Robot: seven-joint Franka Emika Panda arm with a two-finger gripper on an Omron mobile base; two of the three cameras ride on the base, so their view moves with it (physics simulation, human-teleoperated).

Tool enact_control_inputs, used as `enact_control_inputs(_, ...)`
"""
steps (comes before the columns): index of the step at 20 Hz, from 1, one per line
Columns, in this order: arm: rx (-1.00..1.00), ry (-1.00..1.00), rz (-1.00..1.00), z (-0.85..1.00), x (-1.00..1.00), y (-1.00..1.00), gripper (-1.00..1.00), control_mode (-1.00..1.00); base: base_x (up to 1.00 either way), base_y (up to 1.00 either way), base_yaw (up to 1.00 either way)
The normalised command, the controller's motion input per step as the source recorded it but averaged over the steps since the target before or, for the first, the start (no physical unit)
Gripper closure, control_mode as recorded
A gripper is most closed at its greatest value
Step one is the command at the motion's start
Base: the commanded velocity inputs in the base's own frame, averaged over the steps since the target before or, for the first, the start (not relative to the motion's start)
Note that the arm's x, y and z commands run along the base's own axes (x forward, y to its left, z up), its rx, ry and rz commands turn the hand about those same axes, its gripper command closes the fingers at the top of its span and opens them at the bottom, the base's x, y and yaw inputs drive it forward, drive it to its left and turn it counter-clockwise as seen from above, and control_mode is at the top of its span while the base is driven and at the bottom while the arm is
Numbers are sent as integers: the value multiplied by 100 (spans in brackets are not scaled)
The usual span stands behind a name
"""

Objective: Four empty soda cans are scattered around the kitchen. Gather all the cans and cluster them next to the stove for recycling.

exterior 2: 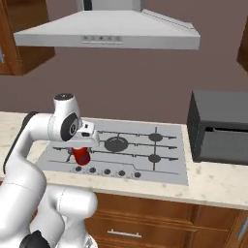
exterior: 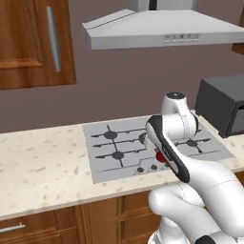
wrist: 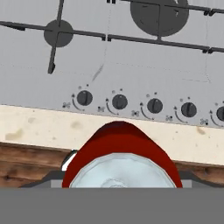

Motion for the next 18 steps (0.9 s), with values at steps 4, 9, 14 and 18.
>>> enact_control_inputs(4,0,0,0,0,0,0,100,100,0,99,0)
enact_control_inputs(9,0,0,0,0,0,0,100,100,4,82,0)
enact_control_inputs(14,0,0,0,0,0,0,100,100,32,26,0)
enact_control_inputs(18,0,0,0,0,0,0,100,100,44,5,0)
